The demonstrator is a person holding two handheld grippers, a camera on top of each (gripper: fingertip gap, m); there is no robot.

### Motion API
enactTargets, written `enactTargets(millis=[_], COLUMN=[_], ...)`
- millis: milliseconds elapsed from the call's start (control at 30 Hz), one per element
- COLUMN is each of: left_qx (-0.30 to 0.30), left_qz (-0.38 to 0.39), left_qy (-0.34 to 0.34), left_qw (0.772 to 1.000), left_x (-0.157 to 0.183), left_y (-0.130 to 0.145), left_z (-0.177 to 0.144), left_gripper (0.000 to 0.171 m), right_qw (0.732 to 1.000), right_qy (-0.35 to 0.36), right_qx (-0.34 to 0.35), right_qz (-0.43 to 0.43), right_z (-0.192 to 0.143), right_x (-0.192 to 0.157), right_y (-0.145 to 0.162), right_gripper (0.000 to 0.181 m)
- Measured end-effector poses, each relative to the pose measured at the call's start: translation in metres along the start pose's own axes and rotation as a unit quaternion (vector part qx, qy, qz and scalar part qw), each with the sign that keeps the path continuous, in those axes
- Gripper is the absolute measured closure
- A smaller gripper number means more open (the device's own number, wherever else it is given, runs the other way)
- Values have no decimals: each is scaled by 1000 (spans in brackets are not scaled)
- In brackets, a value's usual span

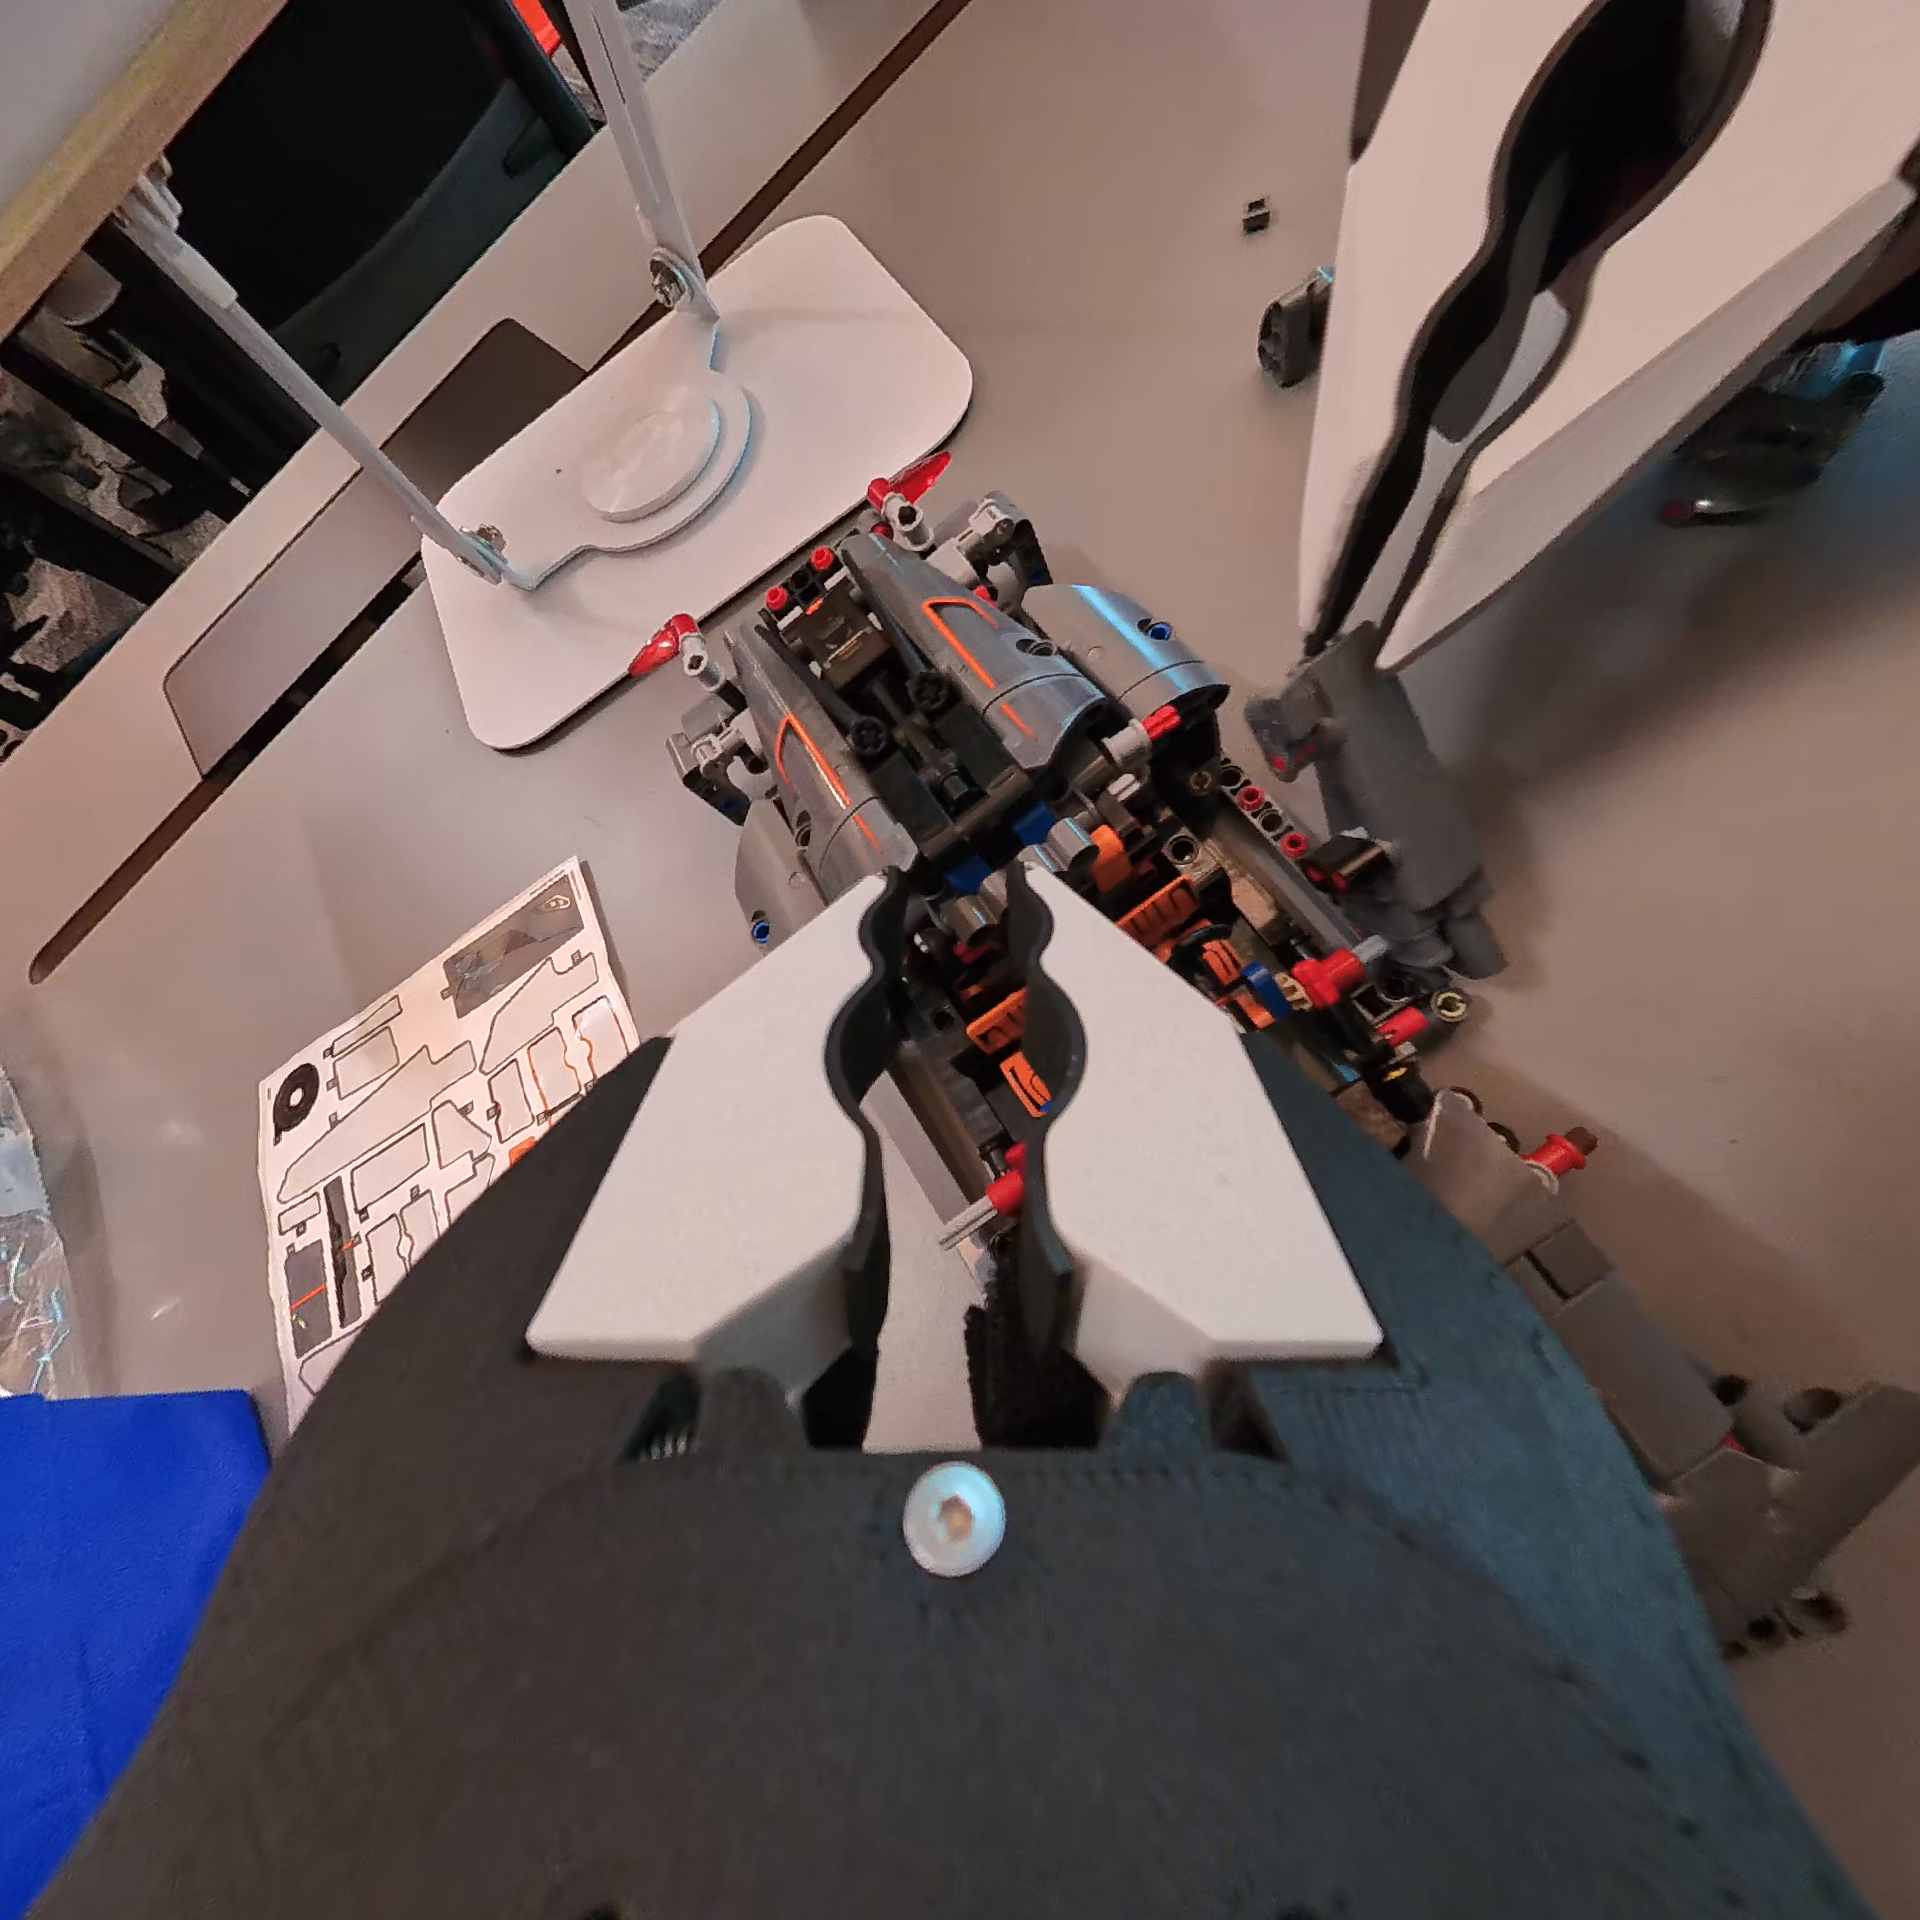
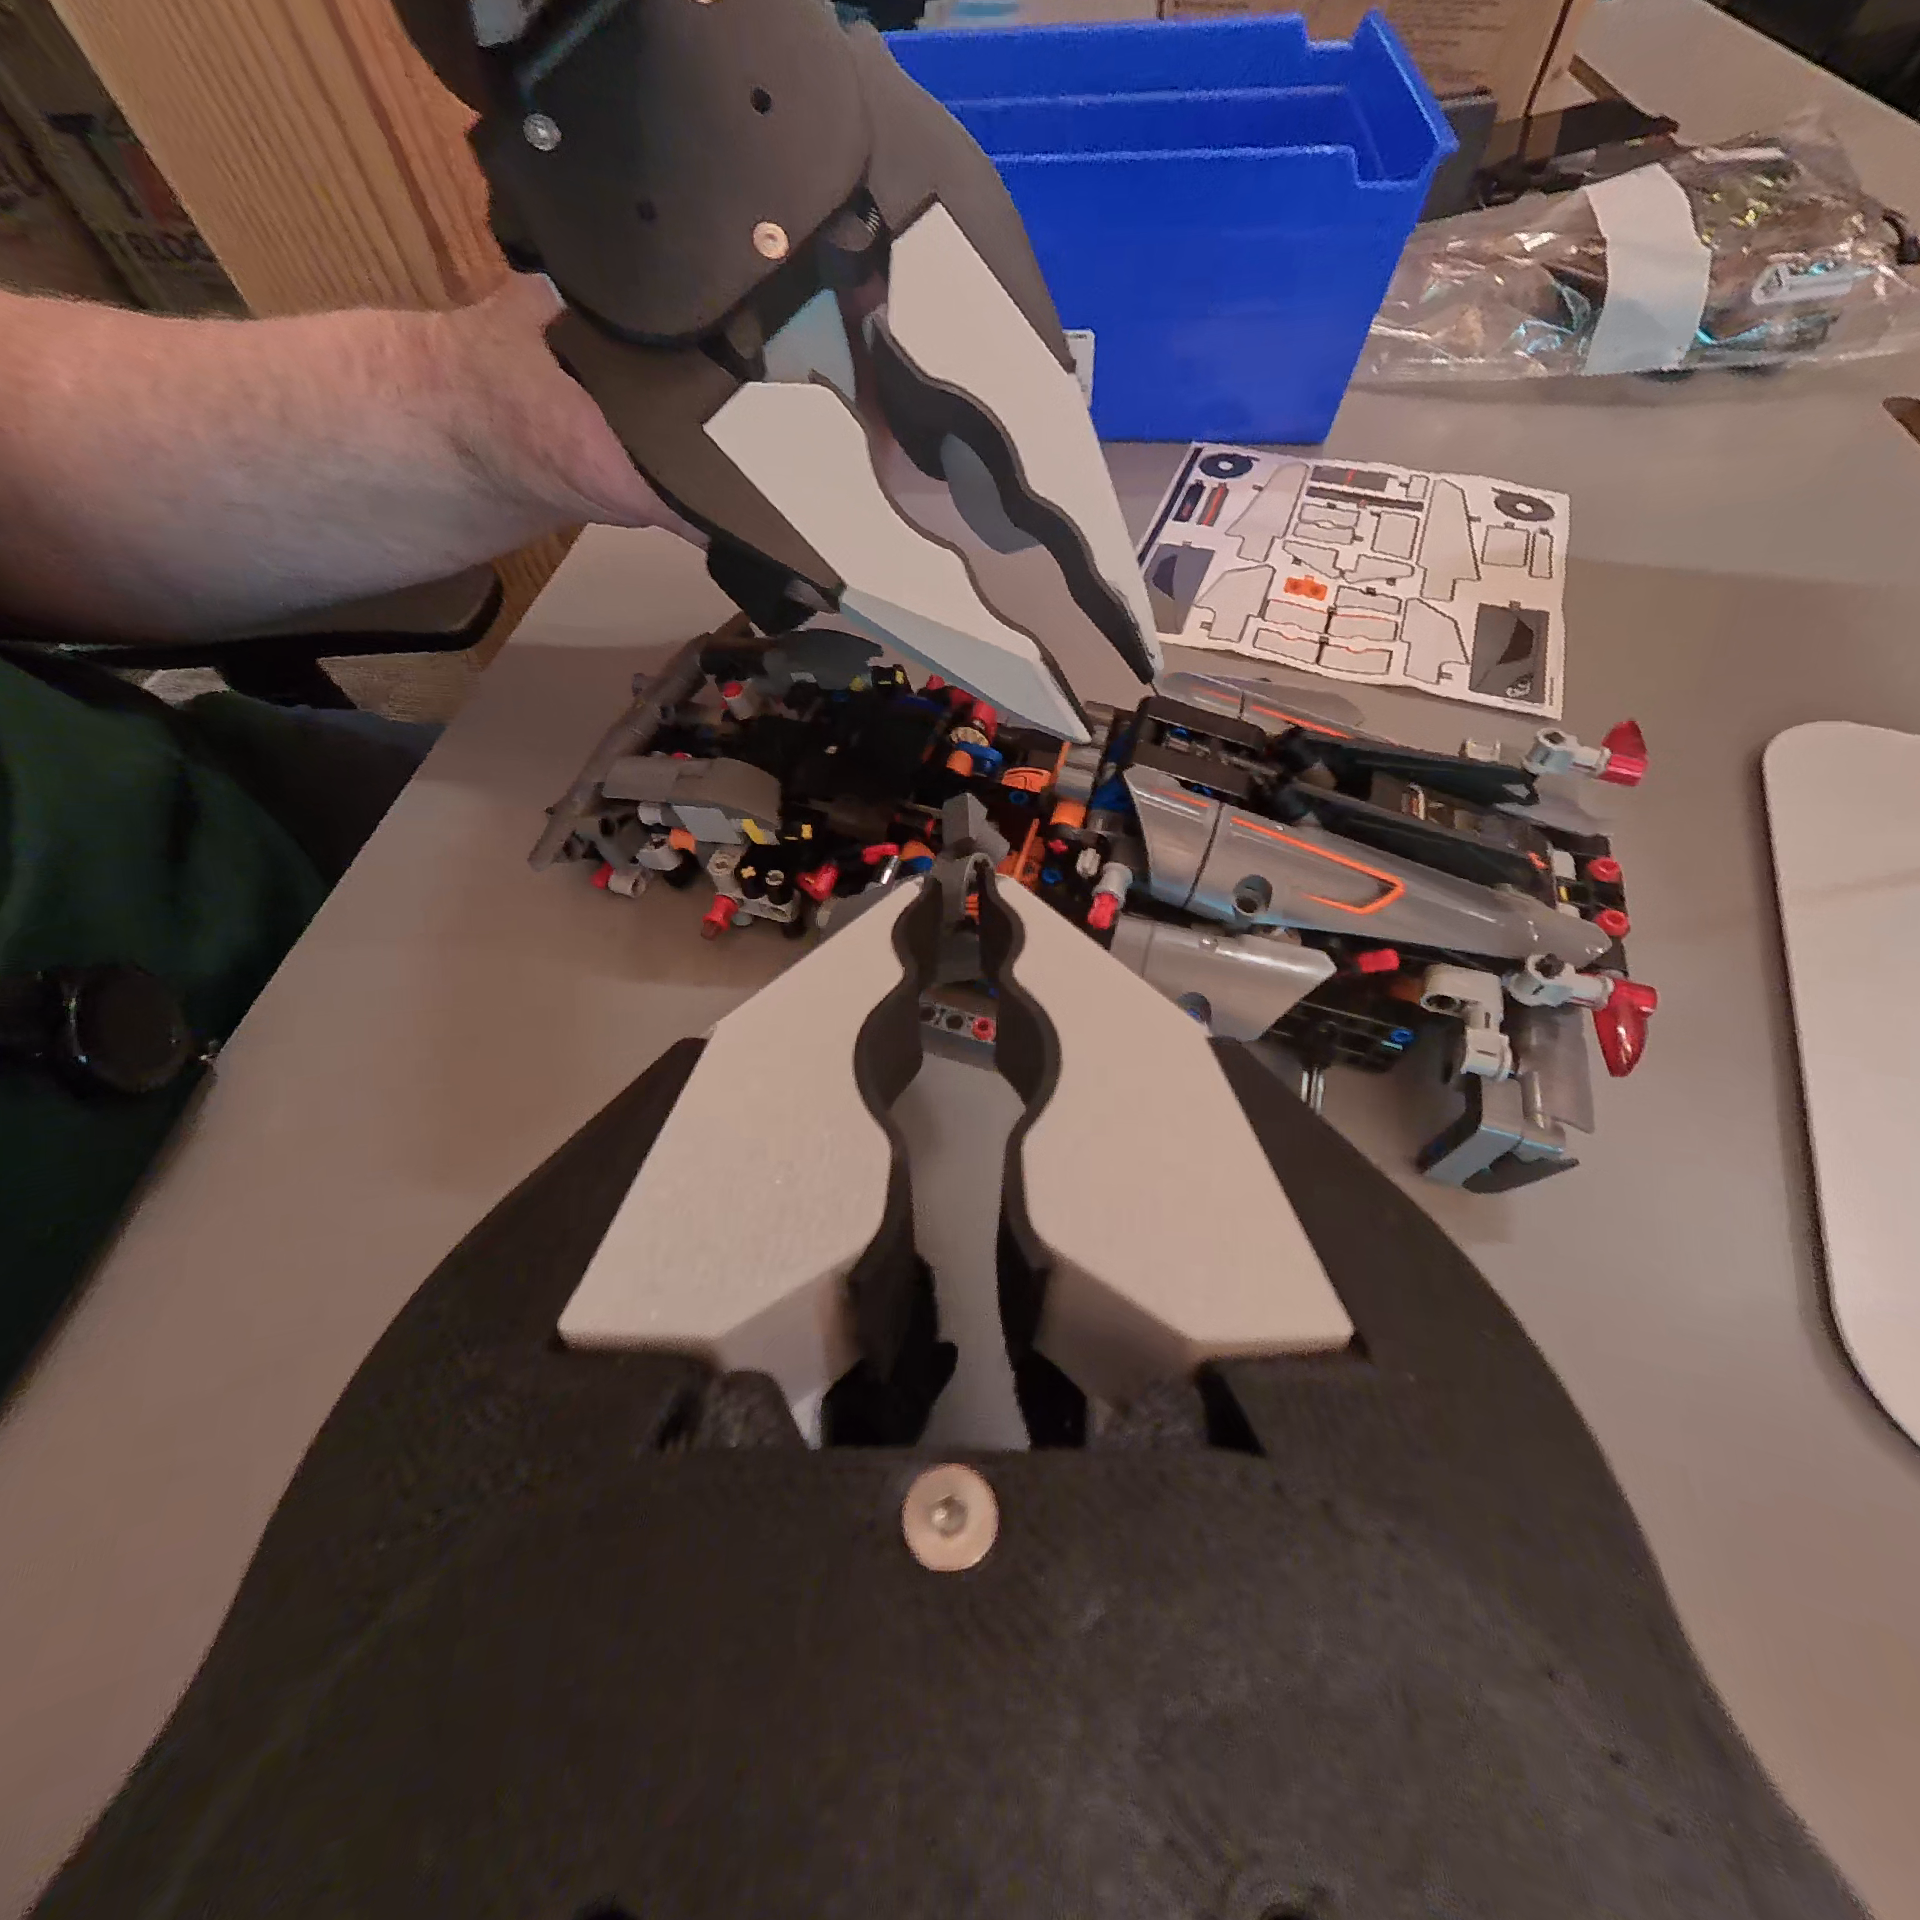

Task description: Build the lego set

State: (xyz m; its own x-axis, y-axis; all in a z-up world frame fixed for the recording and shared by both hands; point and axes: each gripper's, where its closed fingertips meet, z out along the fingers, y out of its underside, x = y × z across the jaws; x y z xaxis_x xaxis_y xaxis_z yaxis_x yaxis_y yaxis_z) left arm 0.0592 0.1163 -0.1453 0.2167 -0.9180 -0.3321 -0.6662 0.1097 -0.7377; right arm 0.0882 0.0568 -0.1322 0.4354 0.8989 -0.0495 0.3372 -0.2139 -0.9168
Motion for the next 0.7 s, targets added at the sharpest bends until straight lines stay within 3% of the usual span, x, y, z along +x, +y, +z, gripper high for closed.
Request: enactTargets(millis=[300,533,700], left_qx=[-7,-9,6], left_qz=[1,-40,-103], left_qy=[-3,-11,15], left_qw=[1000,999,995], left_x=[-2,-10,-13], left_y=[1,20,41], left_z=[-4,-32,-55], left_gripper=[150,150,143], right_qw=[1000,999,991], right_qy=[8,1,-43], right_qx=[1,-26,-107], right_qz=[9,40,68], right_z=[-1,-9,-7], right_x=[5,4,-14], right_y=[0,5,25], right_gripper=[171,169,161])
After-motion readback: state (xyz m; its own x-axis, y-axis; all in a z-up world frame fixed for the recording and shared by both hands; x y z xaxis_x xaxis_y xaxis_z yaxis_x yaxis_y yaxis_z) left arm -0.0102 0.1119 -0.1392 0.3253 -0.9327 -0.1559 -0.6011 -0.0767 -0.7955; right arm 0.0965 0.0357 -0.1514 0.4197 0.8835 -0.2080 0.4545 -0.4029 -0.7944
